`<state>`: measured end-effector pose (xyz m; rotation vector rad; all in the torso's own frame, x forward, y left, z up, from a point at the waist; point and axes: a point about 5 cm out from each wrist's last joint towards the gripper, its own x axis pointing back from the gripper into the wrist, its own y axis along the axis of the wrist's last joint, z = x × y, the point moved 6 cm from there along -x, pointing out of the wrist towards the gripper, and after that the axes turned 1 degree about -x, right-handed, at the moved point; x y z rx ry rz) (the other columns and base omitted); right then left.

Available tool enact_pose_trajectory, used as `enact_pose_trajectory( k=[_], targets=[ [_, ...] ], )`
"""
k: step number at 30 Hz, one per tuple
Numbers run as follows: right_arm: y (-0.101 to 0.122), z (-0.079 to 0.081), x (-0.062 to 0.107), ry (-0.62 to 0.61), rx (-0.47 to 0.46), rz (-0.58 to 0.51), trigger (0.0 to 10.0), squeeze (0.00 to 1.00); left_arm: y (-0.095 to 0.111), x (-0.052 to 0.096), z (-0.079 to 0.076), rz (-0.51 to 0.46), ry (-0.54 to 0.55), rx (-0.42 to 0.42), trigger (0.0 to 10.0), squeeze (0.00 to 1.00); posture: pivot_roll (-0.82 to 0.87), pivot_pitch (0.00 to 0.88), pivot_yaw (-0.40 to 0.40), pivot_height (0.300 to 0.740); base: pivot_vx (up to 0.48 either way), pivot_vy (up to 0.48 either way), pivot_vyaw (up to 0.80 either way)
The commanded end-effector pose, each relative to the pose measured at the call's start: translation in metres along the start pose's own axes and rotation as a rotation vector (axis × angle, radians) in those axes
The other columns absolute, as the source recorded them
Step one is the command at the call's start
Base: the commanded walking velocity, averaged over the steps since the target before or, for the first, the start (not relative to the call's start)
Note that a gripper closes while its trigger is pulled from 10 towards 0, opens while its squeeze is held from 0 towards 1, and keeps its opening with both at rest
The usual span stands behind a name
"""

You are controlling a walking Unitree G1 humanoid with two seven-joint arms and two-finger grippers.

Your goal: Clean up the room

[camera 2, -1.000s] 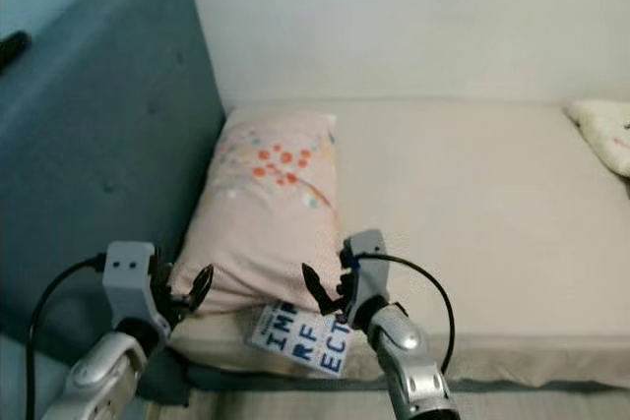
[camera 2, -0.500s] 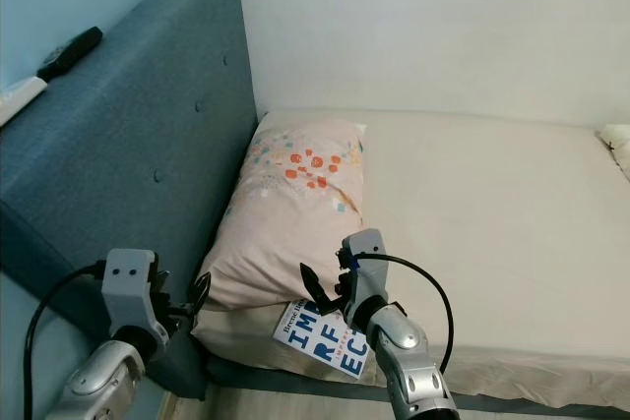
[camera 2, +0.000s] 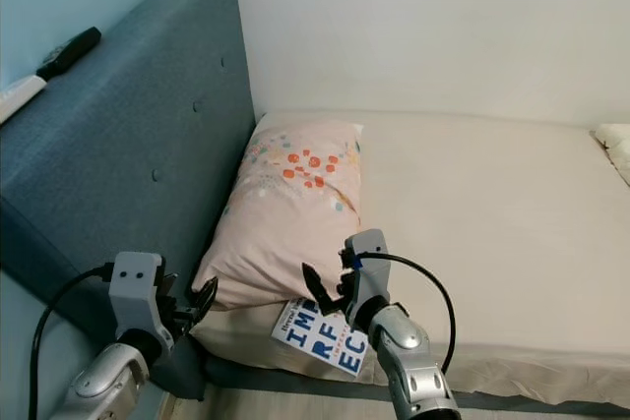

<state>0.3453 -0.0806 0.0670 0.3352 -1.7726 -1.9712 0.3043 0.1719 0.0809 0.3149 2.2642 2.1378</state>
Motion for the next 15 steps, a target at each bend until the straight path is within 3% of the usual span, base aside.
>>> enact_pose_trajectory(
  k=[1, 15],
  targets=[
    [-0.0082, -0.0008, 0.0041, -0.002, -0.029, 0.022, 10.0, 0.00, -0.0102, 0.0034, 0.0007, 0.039, 0.000, 0.002, 10.0, 0.00, 0.05, 0.141, -0.030, 0.665, 0.000, 0.000, 0.00],
    [-0.0087, 0.0003, 0.0051, 0.008, -0.035, 0.028, 10.0, 0.00, -0.0101, 0.0034, -0.0007, 0.040, -0.006, 0.005, 10.0, 0.00, 0.05, 0.147, -0.030, 0.615, 0.000, 0.000, 0.00]
  ],
)
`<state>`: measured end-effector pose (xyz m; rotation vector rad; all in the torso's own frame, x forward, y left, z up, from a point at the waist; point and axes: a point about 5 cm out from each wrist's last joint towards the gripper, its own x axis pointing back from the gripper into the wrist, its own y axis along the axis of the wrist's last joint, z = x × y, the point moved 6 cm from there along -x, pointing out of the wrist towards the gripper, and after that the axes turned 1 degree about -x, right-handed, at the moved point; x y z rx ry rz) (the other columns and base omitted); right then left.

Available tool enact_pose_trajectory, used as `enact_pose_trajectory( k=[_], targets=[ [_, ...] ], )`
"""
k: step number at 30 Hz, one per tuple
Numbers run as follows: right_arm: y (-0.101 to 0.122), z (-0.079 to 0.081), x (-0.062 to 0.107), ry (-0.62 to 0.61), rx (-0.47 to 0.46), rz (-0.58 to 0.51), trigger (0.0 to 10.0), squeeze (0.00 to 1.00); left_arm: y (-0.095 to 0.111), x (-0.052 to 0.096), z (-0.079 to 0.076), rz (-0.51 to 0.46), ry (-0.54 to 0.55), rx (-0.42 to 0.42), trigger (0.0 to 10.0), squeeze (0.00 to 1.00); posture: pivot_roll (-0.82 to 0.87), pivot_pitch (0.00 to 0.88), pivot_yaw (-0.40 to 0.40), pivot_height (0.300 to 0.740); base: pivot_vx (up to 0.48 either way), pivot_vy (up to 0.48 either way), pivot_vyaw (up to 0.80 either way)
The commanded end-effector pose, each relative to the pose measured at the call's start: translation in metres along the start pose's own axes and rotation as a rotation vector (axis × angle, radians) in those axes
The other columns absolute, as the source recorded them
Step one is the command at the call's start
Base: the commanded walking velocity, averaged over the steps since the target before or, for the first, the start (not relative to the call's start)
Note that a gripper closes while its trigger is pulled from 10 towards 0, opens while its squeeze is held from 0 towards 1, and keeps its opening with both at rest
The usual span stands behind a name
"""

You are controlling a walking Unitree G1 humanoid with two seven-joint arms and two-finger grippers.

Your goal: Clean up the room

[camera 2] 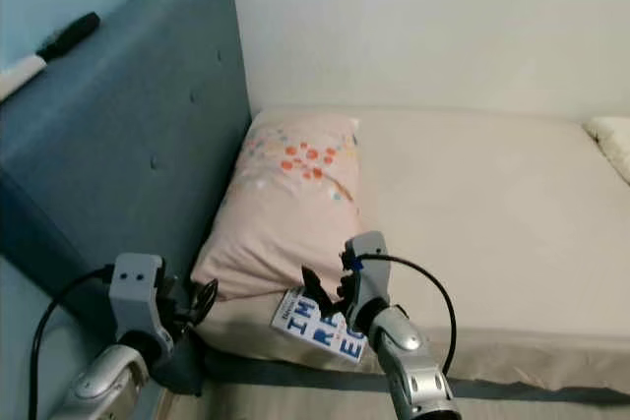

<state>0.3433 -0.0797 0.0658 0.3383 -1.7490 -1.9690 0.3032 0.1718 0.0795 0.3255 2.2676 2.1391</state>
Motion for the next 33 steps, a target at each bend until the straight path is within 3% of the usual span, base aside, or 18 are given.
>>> enact_pose_trajectory(
  k=[1, 15, 23, 28, 30, 33],
  targets=[
    [-0.007, -0.001, 0.004, -0.007, -0.023, 0.021, 10.0, 0.00, -0.008, 0.002, -0.001, 0.032, -0.005, 0.004, 10.0, 0.00, 0.05, 0.147, -0.030, 0.610, 0.000, 0.000, 0.00],
    [-0.006, -0.002, 0.003, -0.011, -0.020, 0.016, 10.0, 0.00, -0.005, 0.000, -0.004, 0.024, -0.013, -0.002, 10.0, 0.00, 0.05, 0.150, -0.030, 0.595, 0.000, 0.000, 0.00],
    [-0.005, -0.003, 0.002, -0.012, -0.033, 0.011, 10.0, 0.00, -0.005, -0.005, 0.004, 0.033, 0.025, -0.035, 10.0, 0.00, 0.06, 0.164, -0.033, 0.565, 0.000, 0.000, 0.00],
    [-0.002, -0.004, 0.000, -0.006, -0.026, 0.005, 10.0, 0.00, -0.006, -0.013, 0.011, 0.049, 0.055, -0.091, 10.0, 0.00, 0.05, 0.172, -0.032, 0.545, 0.000, 0.000, 0.00],
    [0.002, -0.006, -0.002, -0.004, -0.010, 0.005, 10.0, 0.00, -0.006, -0.016, 0.025, 0.067, 0.101, -0.142, 10.0, 0.00, 0.05, 0.179, -0.033, 0.545, 0.000, 0.000, 0.00],
    [0.003, -0.007, -0.003, -0.006, -0.003, 0.007, 10.0, 0.00, -0.004, -0.017, 0.032, 0.067, 0.111, -0.168, 10.0, 0.00, 0.05, 0.184, -0.035, 0.545, 0.000, 0.000, 0.00]
  ],
)
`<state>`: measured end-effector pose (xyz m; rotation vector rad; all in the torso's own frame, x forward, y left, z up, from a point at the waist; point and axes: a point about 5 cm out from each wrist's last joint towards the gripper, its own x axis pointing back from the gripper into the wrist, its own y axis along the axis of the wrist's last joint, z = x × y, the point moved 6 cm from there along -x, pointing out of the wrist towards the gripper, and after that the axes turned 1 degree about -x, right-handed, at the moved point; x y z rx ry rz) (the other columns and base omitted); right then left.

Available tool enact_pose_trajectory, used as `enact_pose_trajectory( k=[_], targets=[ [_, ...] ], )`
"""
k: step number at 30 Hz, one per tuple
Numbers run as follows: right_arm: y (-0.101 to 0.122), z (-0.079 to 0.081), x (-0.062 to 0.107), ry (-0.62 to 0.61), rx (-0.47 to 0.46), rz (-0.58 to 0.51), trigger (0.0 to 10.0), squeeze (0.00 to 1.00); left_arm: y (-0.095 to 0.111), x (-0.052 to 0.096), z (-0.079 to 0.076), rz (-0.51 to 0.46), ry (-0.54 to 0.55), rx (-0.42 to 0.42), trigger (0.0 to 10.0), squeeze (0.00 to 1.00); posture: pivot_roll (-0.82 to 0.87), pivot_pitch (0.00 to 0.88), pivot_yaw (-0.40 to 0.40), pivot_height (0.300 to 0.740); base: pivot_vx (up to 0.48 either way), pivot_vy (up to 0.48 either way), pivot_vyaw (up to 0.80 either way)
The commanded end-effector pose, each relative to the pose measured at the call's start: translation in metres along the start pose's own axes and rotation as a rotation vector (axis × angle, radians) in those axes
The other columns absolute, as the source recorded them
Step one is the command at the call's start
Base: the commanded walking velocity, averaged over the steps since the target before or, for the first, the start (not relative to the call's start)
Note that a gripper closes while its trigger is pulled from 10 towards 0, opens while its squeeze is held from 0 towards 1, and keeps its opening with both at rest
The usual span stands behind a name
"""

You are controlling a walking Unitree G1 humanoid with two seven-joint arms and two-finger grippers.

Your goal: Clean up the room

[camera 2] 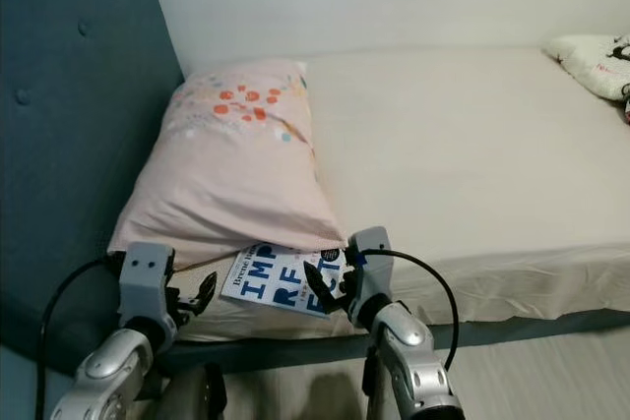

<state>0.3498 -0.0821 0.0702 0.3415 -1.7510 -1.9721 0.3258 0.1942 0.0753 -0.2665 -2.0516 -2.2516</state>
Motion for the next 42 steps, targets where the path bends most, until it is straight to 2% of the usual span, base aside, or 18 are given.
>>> enact_pose_trajectory(
  k=[1, 8, 9, 14, 16, 19, 20, 21, 22, 23, 24, 25, 26, 29, 31, 37, 40, 42],
  targets=[
    [-0.001, -0.004, 0.000, -0.006, -0.001, 0.011, 10.0, 0.00, -0.004, 0.000, 0.008, 0.013, 0.009, -0.045, 10.0, 0.00, 0.05, 0.190, -0.037, 0.545, 0.000, 0.000, 0.00],
    [0.003, -0.001, -0.005, 0.026, 0.000, 0.003, 10.0, 0.00, 0.004, -0.011, 0.013, -0.007, -0.019, -0.136, 10.0, 0.00, 0.05, 0.204, -0.042, 0.530, 0.000, 0.000, 0.00],
    [0.007, 0.000, -0.009, 0.030, 0.012, 0.000, 10.0, 0.00, 0.009, -0.021, 0.009, -0.015, -0.072, -0.214, 10.0, 0.00, 0.05, 0.228, -0.039, 0.525, 0.000, 0.000, 0.00],
    [0.011, -0.001, -0.014, 0.031, 0.030, 0.001, 10.0, 0.00, 0.010, -0.031, 0.003, -0.013, -0.149, -0.332, 10.0, 0.00, 0.05, 0.247, -0.038, 0.525, 0.000, 0.000, 0.00],
    [0.017, -0.002, -0.018, 0.035, 0.044, -0.005, 10.0, 0.00, 0.012, -0.038, -0.001, -0.013, -0.224, -0.416, 10.0, 0.97, 0.03, 0.287, -0.033, 0.525, 0.000, 0.000, 0.00],
    [0.023, -0.003, -0.021, 0.040, 0.057, -0.015, 10.0, 0.00, 0.016, -0.043, -0.001, -0.011, -0.265, -0.462, 10.0, 1.00, 0.02, 0.309, -0.034, 0.525, 0.000, 0.000, 0.00],
    [0.023, -0.003, -0.021, 0.040, 0.057, -0.015, 10.0, 0.00, 0.016, -0.043, -0.001, -0.011, -0.265, -0.462, 10.0, 1.00, 0.02, 0.309, -0.034, 0.525, 0.000, 0.000, 0.00],
    [0.027, -0.003, -0.021, 0.042, 0.064, -0.019, 10.0, 0.00, 0.019, -0.046, 0.001, -0.012, -0.273, -0.488, 8.5, 1.00, 0.02, 0.320, -0.033, 0.525, 0.000, 0.000, 0.00],
    [0.027, -0.003, -0.021, 0.042, 0.064, -0.019, 10.0, 0.00, 0.019, -0.046, 0.001, -0.012, -0.273, -0.488, 8.5, 1.00, 0.02, 0.320, -0.033, 0.525, 0.000, 0.000, 0.00],
    [0.030, -0.004, -0.022, 0.044, 0.067, -0.024, 10.0, 0.00, 0.020, -0.048, 0.001, -0.009, -0.291, -0.502, 4.9, 1.00, 0.01, 0.323, -0.034, 0.525, 0.000, 0.000, 0.00],
    [0.030, -0.004, -0.022, 0.044, 0.067, -0.024, 10.0, 0.00, 0.020, -0.048, 0.001, -0.009, -0.291, -0.502, 4.9, 1.00, 0.01, 0.323, -0.034, 0.525, 0.000, 0.000, 0.00],
    [0.036, -0.004, -0.024, 0.050, 0.073, -0.032, 10.0, 0.00, 0.024, -0.052, 0.003, -0.004, -0.309, -0.528, 0.0, 0.95, 0.00, 0.346, -0.036, 0.525, 0.000, 0.000, 0.00],
    [0.039, -0.004, -0.024, 0.055, 0.080, -0.039, 10.0, 0.00, 0.027, -0.055, 0.005, 0.001, -0.320, -0.553, 0.0, 0.00, 0.00, 0.353, -0.038, 0.525, 0.000, 0.000, 0.00],
    [0.042, -0.003, -0.025, 0.059, 0.084, -0.043, 10.0, 0.00, 0.029, -0.057, 0.007, 0.005, -0.325, -0.567, 0.0, 0.00, 0.00, 0.353, -0.038, 0.525, 0.000, 0.000, 0.00],
    [0.043, -0.002, -0.025, 0.066, 0.087, -0.045, 10.0, 0.00, 0.031, -0.062, 0.010, 0.011, -0.327, -0.624, 0.0, 0.00, 0.00, 0.353, -0.040, 0.525, 0.000, 0.000, 0.00],
    [0.042, 0.001, -0.024, 0.081, 0.089, -0.045, 10.0, 0.00, 0.028, -0.065, 0.009, 0.046, -0.437, -0.719, 0.0, 0.00, -0.01, 0.357, -0.036, 0.525, 0.000, 0.000, 0.00],
    [0.042, 0.001, -0.024, 0.082, 0.088, -0.045, 10.0, 0.00, 0.029, -0.065, 0.009, 0.048, -0.444, -0.724, 0.0, 0.00, -0.01, 0.357, -0.036, 0.525, 0.000, 0.000, 0.00],
    [0.041, 0.002, -0.021, 0.085, 0.086, -0.044, 10.0, 0.00, 0.030, -0.061, 0.007, 0.063, -0.535, -0.715, 0.0, 0.00, -0.01, 0.353, -0.035, 0.525, 0.000, 0.000, 0.00]
  ],
)
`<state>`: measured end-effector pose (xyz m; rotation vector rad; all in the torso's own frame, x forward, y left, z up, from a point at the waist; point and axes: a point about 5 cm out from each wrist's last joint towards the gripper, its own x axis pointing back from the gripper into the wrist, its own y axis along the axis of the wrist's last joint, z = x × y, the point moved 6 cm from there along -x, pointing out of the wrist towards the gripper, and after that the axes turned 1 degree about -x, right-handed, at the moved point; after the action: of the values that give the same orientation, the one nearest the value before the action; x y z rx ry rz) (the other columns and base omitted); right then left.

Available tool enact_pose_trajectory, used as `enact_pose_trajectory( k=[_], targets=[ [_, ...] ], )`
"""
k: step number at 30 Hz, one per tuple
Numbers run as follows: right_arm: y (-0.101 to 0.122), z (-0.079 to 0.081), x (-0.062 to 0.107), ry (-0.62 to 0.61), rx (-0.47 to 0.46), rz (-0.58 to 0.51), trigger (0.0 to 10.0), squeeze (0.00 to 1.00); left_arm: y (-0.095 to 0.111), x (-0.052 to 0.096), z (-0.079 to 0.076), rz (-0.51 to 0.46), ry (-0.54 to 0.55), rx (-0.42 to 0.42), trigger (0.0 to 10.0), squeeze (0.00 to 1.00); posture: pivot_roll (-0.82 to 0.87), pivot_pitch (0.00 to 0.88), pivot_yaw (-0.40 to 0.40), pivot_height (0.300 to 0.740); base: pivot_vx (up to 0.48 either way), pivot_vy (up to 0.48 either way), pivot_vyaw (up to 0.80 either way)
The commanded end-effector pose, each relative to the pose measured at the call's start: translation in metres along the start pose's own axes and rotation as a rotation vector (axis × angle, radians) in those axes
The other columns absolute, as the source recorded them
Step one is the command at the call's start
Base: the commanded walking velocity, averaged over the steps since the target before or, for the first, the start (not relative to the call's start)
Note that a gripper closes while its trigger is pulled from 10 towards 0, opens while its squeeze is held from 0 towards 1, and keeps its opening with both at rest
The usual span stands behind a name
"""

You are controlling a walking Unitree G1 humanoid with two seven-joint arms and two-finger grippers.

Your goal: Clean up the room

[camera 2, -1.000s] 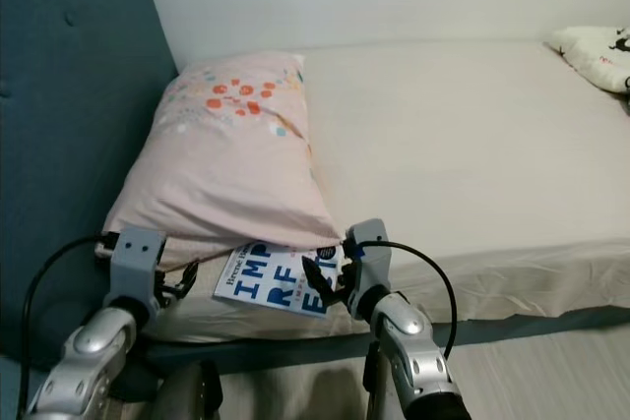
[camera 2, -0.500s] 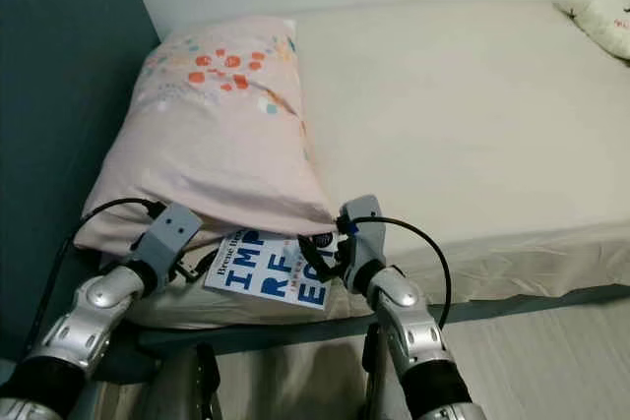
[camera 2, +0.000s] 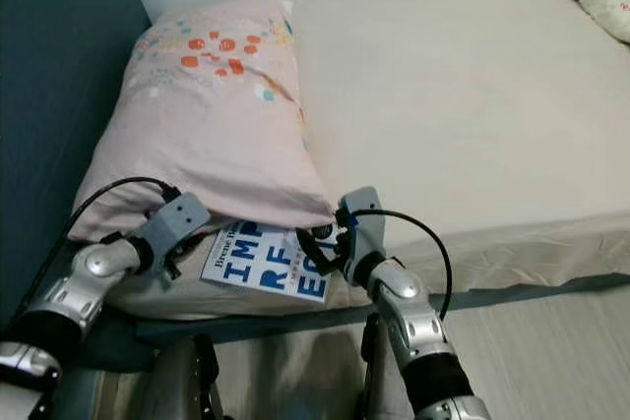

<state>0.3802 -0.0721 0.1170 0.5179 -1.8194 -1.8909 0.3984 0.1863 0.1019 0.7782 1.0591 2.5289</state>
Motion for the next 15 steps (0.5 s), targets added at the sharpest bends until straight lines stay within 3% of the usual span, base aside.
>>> enact_pose_trajectory(
  k=[1, 3, 4, 6, 7, 10, 12, 15],
  targets=[
    [-0.009, 0.002, 0.005, 0.006, -0.021, 0.026, 10.0, 0.00, -0.011, 0.007, -0.003, 0.031, -0.063, -0.001, 0.0, 0.00, -0.01, 0.353, -0.035, 0.525, 0.000, 0.000, 0.00],
    [-0.011, 0.002, 0.007, 0.006, -0.023, 0.027, 10.0, 0.00, -0.011, 0.015, -0.017, 0.022, -0.231, 0.012, 0.0, 0.00, -0.01, 0.346, -0.034, 0.525, 0.000, 0.000, 0.00],
    [-0.011, 0.002, 0.007, 0.006, -0.023, 0.027, 10.0, 0.00, -0.011, 0.015, -0.017, 0.022, -0.231, 0.012, 0.0, 0.00, -0.01, 0.346, -0.034, 0.525, 0.000, 0.000, 0.00],
    [-0.011, 0.001, 0.008, 0.006, -0.025, 0.029, 10.0, 0.00, -0.022, 0.024, -0.035, 0.078, -0.396, -0.049, 0.0, 0.00, -0.01, 0.345, -0.035, 0.525, 0.000, 0.000, 0.00],
    [-0.011, 0.001, 0.007, 0.006, -0.026, 0.029, 10.0, 0.00, -0.029, 0.024, -0.037, 0.123, -0.419, -0.112, 0.0, 0.00, -0.01, 0.344, -0.035, 0.525, 0.000, 0.000, 0.00],
    [-0.011, 0.001, 0.007, 0.007, -0.026, 0.028, 10.0, 0.00, -0.033, 0.022, -0.035, 0.152, -0.420, -0.163, 0.0, 0.00, -0.01, 0.346, -0.034, 0.525, 0.000, 0.000, 0.00],
    [-0.009, 0.002, 0.007, 0.007, -0.026, 0.024, 10.0, 0.00, -0.035, 0.014, -0.026, 0.188, -0.360, -0.255, 0.0, 0.00, -0.01, 0.348, -0.030, 0.525, 0.000, 0.000, 0.00],
    [-0.009, 0.002, 0.007, 0.005, -0.028, 0.023, 10.0, 0.00, -0.026, 0.002, -0.019, 0.186, -0.290, -0.282, 0.0, 0.00, -0.01, 0.348, -0.030, 0.525, 0.000, 0.000, 0.00]
  ],
)
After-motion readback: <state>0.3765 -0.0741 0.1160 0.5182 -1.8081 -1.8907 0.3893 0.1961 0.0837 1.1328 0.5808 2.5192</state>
